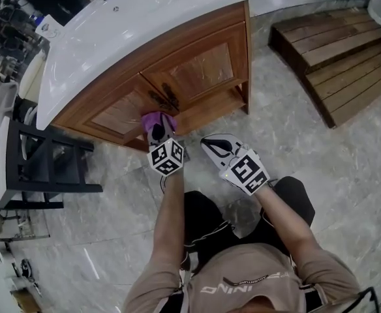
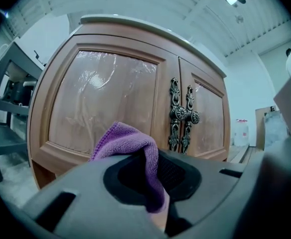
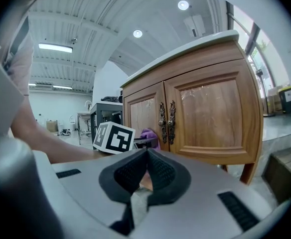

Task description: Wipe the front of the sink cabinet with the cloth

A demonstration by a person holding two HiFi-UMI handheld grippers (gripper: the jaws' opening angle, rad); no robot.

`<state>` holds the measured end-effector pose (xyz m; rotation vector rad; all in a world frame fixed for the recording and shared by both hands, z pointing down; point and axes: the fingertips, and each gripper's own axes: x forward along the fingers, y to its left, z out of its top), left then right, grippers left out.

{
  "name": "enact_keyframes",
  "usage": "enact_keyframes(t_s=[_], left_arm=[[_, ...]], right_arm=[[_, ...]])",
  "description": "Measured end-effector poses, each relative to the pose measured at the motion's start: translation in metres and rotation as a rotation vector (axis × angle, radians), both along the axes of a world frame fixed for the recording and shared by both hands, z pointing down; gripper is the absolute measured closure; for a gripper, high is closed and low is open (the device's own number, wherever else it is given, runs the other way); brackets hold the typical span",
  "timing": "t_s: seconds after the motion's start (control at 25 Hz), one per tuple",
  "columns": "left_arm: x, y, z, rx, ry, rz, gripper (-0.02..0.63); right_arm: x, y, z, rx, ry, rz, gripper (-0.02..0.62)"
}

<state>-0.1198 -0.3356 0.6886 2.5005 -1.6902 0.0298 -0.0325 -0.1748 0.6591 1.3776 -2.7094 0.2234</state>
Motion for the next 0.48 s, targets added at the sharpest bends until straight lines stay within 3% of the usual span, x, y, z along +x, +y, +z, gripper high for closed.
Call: enact_keyframes(t_s=[0.16, 0.48], left_arm=[[0.008, 0.005, -0.002, -0.01, -0.001, -0.007, 0.569], [0.057, 0.02, -0.008, 0.025, -0.089, 0.126, 0.569]], right_arm=[[0.007, 0.0, -0.003, 0.005, -0.011, 0.013, 0.584], [0.02, 0.002, 0.003, 0.004, -0.019, 0.034, 0.584]])
